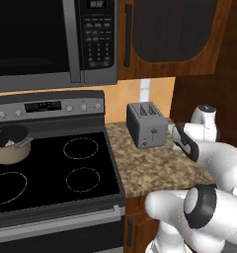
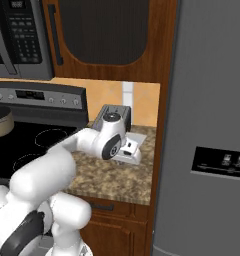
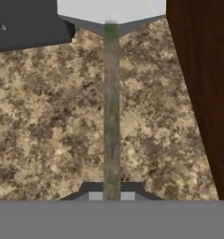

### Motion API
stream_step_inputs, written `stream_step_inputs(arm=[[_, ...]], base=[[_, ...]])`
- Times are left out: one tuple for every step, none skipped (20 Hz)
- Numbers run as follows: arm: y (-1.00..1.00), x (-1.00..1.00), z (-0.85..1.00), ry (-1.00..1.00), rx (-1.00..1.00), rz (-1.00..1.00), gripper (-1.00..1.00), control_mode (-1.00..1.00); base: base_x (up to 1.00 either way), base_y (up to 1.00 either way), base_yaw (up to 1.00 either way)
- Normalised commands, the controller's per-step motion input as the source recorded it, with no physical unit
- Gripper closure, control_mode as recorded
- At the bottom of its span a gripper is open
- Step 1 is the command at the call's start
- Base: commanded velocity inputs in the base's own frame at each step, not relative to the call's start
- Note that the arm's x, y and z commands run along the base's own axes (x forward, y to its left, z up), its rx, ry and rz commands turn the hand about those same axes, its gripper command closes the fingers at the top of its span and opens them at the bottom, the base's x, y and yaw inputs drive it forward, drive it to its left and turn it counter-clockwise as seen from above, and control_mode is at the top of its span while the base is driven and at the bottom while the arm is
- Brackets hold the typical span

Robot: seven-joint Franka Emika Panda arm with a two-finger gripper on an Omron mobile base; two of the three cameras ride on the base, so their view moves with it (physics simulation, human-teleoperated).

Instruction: Put the garlic and lemon wedge in the pot. Retrieve the spatula and lightly stir the vegetables in the pot.

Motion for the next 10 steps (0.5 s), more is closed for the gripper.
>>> stream_step_inputs(arm=[[0.61,-1.00,1.00,0.04,0.01,-0.01,1.00,-1.00],[0.56,-1.00,1.00,0.06,0.01,-0.02,1.00,-1.00],[0.51,-1.00,1.00,0.05,0.00,-0.03,1.00,-1.00],[0.39,-0.96,1.00,0.08,0.00,-0.04,1.00,-1.00],[0.19,-0.85,0.99,0.06,0.00,-0.04,1.00,-1.00],[0.26,-0.83,0.86,0.05,0.00,-0.03,1.00,-1.00],[0.23,-0.81,0.85,0.06,0.00,-0.04,1.00,-1.00],[0.22,-0.71,0.69,0.08,0.00,-0.06,1.00,-1.00],[0.28,-0.59,0.48,0.09,0.00,-0.09,1.00,-1.00],[0.03,-0.46,0.33,0.00,0.00,-0.07,1.00,-1.00]], base=[[0.00,0.00,0.00],[0.00,0.00,0.00],[0.00,0.00,0.00],[0.00,0.00,0.00],[0.00,0.00,0.00],[0.00,0.00,0.00],[0.00,0.00,0.00],[0.00,0.00,0.00],[0.00,0.00,0.00],[0.00,0.00,0.00]])
